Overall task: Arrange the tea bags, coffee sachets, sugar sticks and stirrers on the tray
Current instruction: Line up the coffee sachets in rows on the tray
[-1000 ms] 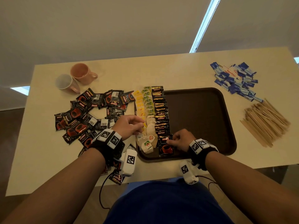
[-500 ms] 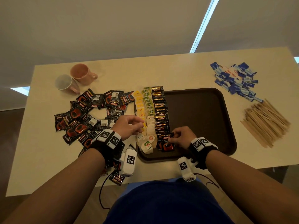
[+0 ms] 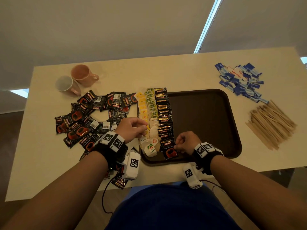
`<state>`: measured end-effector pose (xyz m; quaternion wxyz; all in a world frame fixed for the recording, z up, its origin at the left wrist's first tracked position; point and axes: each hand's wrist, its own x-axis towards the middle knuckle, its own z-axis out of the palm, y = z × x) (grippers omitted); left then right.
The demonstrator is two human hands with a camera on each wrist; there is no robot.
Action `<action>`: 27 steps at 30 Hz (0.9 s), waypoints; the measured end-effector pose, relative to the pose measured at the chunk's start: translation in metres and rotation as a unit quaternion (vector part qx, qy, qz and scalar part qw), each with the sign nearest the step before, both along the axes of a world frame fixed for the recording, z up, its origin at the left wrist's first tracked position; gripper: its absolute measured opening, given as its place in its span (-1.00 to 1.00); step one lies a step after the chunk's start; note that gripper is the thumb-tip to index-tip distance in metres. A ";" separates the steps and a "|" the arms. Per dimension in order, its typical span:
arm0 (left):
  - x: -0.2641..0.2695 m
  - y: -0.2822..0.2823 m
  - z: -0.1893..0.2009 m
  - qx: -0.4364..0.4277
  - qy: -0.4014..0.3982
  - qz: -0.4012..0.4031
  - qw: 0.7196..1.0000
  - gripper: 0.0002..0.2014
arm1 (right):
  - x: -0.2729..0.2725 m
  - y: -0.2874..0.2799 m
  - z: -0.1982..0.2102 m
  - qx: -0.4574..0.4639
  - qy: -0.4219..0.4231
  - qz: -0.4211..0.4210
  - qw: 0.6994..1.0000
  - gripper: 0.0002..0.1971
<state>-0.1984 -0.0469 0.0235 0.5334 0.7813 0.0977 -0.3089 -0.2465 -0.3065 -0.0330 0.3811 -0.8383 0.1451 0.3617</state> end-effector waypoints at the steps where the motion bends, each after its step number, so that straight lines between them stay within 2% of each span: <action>1: 0.000 0.000 0.000 -0.001 0.001 0.001 1.000 -0.90 | -0.001 0.000 0.000 0.001 -0.002 -0.002 1.000 -0.87; 6: -0.001 0.002 -0.001 -0.003 -0.001 0.000 1.000 -0.89 | -0.003 0.004 -0.001 0.008 0.001 -0.021 1.000 -0.89; 12: -0.008 0.021 -0.001 0.029 0.017 0.024 0.999 -0.91 | -0.002 0.004 0.010 -0.034 -0.019 0.014 0.999 -0.87; 15: -0.017 0.048 -0.002 0.078 0.051 0.051 0.994 -0.91 | 0.003 0.015 0.024 -0.039 -0.055 0.048 0.997 -0.86; 20: -0.043 0.098 -0.012 0.210 0.072 0.066 0.973 -0.87 | 0.018 0.067 0.052 0.022 -0.095 0.147 0.984 -0.85; 23: -0.057 0.119 -0.019 0.302 0.087 0.007 0.949 -0.71 | 0.019 0.111 0.056 0.045 -0.121 0.243 0.961 -0.83; 27: -0.069 0.127 -0.029 0.421 0.110 -0.070 0.898 -0.21 | 0.008 0.166 0.040 0.005 -0.128 0.407 0.904 -0.65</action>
